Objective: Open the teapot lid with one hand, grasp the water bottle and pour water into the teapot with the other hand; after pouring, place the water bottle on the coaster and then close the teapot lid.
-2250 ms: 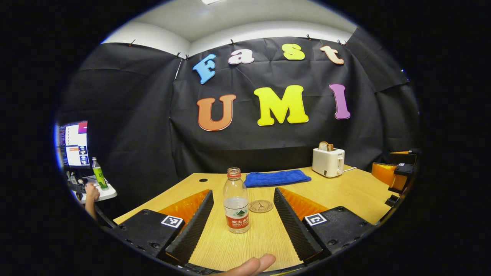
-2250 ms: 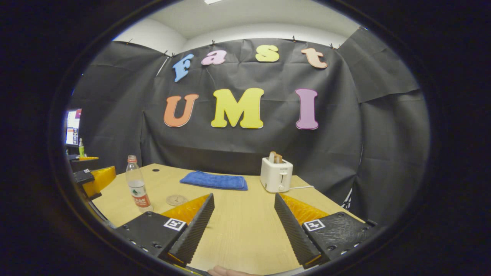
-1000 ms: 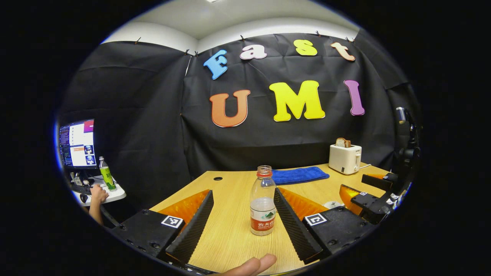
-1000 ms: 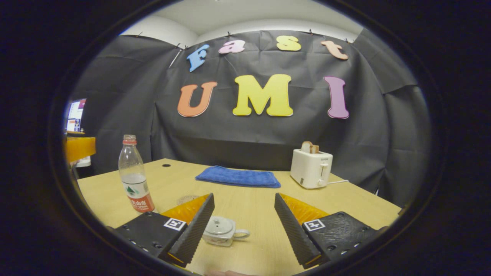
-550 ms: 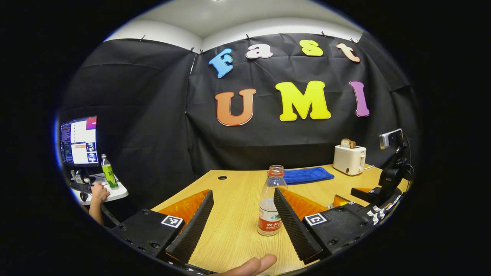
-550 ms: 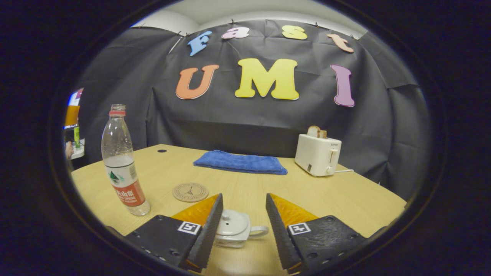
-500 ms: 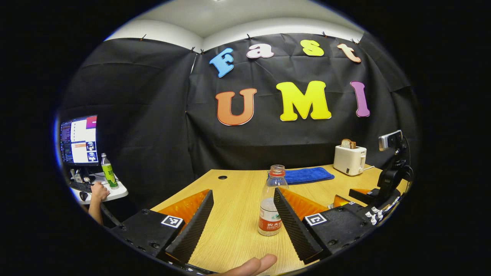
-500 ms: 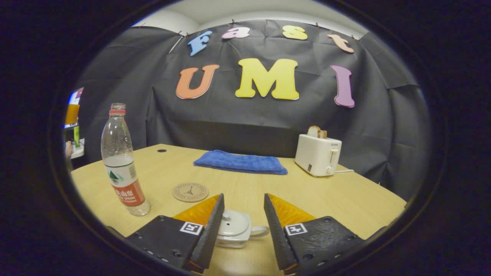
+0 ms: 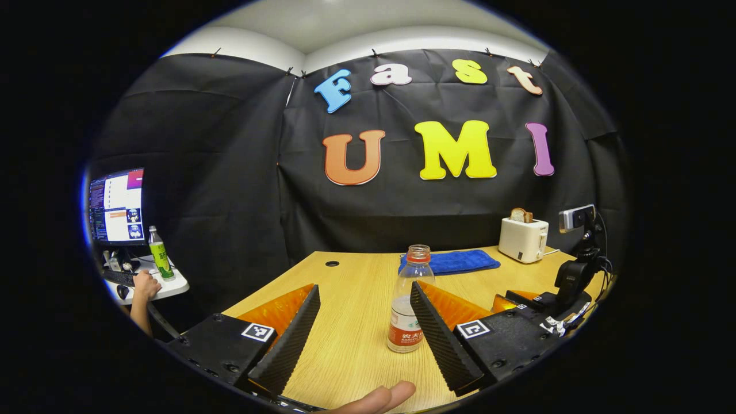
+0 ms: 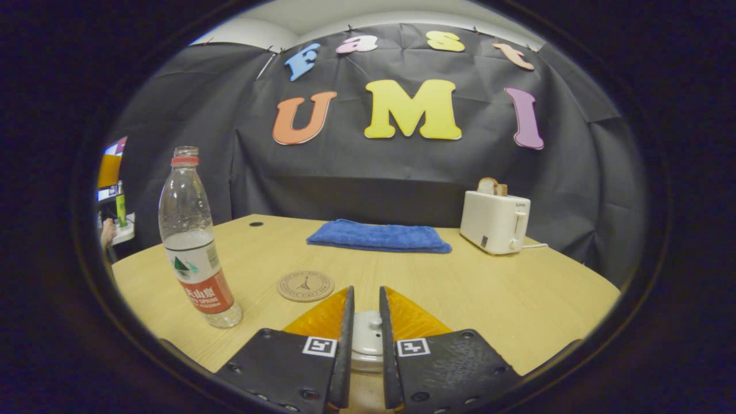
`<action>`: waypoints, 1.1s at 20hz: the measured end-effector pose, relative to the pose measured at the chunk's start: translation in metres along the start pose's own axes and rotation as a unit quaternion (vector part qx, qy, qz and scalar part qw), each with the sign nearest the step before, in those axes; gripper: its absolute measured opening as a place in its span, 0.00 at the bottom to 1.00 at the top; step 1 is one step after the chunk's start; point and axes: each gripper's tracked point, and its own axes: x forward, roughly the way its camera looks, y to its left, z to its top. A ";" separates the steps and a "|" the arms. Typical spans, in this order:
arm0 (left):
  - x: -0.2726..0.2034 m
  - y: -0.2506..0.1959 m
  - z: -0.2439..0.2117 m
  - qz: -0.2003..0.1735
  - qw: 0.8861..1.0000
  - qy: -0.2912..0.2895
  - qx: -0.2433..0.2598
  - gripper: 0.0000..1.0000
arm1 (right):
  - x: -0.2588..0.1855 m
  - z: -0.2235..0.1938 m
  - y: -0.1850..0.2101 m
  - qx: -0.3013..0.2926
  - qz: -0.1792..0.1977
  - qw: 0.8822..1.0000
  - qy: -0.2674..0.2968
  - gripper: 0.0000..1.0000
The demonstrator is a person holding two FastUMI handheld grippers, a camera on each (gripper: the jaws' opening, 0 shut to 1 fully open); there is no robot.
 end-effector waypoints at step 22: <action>0.026 -0.044 -0.041 -0.099 0.994 0.031 -0.026 1.00 | -0.043 0.043 -0.005 0.028 0.015 0.999 -0.022 0.00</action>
